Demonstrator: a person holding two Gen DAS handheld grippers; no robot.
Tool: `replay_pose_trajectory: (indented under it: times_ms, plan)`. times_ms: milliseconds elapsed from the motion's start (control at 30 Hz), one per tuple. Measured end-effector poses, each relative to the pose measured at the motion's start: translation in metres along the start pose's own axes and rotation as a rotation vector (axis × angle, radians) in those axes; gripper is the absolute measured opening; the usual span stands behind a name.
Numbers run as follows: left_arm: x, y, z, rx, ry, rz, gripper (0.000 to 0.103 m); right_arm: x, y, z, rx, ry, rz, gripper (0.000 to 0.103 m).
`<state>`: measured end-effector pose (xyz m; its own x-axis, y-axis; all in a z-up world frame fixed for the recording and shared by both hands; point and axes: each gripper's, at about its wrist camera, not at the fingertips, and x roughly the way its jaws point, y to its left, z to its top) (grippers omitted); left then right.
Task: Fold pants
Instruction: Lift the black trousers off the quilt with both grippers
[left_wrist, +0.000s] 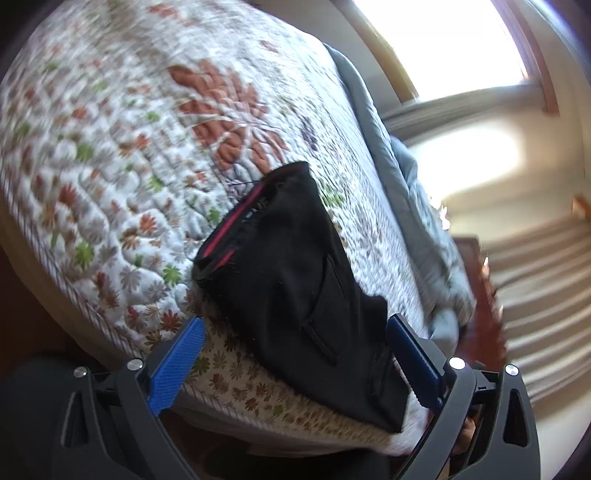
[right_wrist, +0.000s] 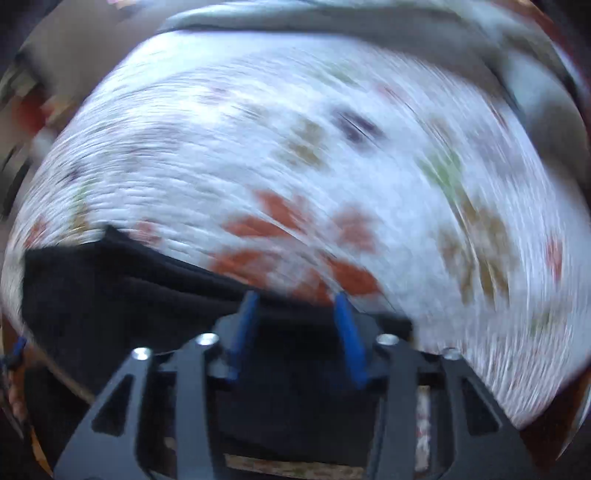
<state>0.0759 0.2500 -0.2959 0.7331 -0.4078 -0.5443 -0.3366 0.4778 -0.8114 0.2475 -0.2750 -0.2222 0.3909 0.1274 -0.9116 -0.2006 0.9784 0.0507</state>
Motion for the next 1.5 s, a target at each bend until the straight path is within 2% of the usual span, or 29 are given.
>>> replay_pose_trajectory:
  times_ms: [33,67,133,167,233,300,400,433,533,667,800,867,1033,1067,1100,1133,1200,1333,1500]
  plan:
    - [0.001,0.002,0.000,-0.014,-0.004,-0.005,0.099,-0.006,0.023,0.015,-0.073,-0.013,0.052,0.064]
    - [0.004,0.003,0.000,-0.017,-0.008,-0.005,0.099,-0.011,0.061,0.034,-0.187,-0.005,0.159,0.073]
    - [0.010,-0.001,-0.001,0.019,-0.004,0.024,0.099,-0.010,0.108,0.055,-0.326,0.034,0.315,0.080]
    - [0.011,-0.002,-0.003,0.034,-0.005,0.039,0.099,-0.005,0.149,0.069,-0.424,0.079,0.428,0.084]
    - [0.018,-0.003,-0.006,0.042,0.003,0.054,0.099,0.007,0.210,0.085,-0.551,0.169,0.548,0.090]
    - [0.021,-0.002,-0.008,0.044,-0.006,0.065,0.099,0.028,0.260,0.104,-0.668,0.260,0.618,0.091]
    - [0.027,0.004,-0.010,0.023,-0.011,0.049,0.099,0.063,0.329,0.127,-0.800,0.381,0.656,0.092]
    - [0.029,0.006,-0.012,0.015,-0.015,0.042,0.099,0.082,0.354,0.135,-0.841,0.455,0.674,0.092]
    - [0.030,0.013,-0.015,-0.001,-0.035,0.023,0.099,0.123,0.402,0.142,-0.917,0.606,0.693,0.092]
    - [0.029,0.017,-0.015,-0.011,-0.039,0.000,0.099,0.150,0.443,0.127,-1.016,0.736,0.749,0.092]
    - [0.028,0.026,-0.012,-0.044,-0.024,-0.025,0.099,0.170,0.470,0.110,-1.093,0.858,0.822,0.092]
    - [0.026,0.031,-0.012,-0.053,-0.022,-0.039,0.099,0.180,0.477,0.102,-1.139,0.918,0.822,0.093]
    - [0.021,0.041,-0.011,-0.086,-0.029,-0.080,0.099,0.192,0.483,0.105,-1.124,0.989,0.888,0.094]
    - [0.021,0.040,-0.009,-0.088,-0.025,-0.075,0.099,0.194,0.483,0.107,-1.119,0.998,0.900,0.091]
    - [0.021,0.038,-0.008,-0.080,-0.021,-0.069,0.099,0.193,0.481,0.109,-1.106,1.018,0.925,0.075]
    - [0.020,0.035,-0.006,-0.063,-0.023,-0.072,0.099,0.194,0.481,0.111,-1.096,1.027,0.943,0.069]
    - [0.019,0.029,-0.003,-0.018,-0.029,-0.076,0.099,0.194,0.475,0.119,-1.078,1.022,0.977,0.051]
    - [0.020,0.026,0.005,0.004,-0.041,-0.076,0.099,0.191,0.464,0.132,-1.046,1.026,1.018,0.052]
    - [0.029,0.029,0.017,0.002,-0.055,-0.072,0.099,0.212,0.459,0.139,-1.026,1.030,0.961,0.062]
